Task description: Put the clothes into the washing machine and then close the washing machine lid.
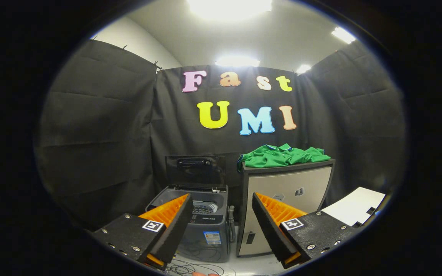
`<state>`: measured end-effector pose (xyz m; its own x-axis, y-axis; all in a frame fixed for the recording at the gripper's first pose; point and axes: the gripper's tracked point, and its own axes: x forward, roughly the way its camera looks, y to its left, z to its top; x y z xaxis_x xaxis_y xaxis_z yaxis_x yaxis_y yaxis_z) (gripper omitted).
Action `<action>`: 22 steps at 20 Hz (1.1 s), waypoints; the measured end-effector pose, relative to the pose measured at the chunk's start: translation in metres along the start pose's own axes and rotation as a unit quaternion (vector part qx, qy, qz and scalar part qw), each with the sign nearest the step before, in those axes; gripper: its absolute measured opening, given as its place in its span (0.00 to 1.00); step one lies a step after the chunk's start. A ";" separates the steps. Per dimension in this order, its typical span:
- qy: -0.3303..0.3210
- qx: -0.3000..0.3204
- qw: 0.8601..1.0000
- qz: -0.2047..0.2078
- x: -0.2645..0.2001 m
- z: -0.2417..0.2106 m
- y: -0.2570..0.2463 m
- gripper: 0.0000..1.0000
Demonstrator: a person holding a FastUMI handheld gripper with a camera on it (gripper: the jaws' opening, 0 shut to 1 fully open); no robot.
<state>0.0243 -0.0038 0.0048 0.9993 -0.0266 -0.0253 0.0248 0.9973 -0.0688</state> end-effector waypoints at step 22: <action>0.059 -0.003 0.997 -0.046 0.251 0.097 -0.165 0.96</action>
<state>0.2740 -0.1689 0.1068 0.9827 -0.1266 -0.1354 0.1161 0.9898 -0.0828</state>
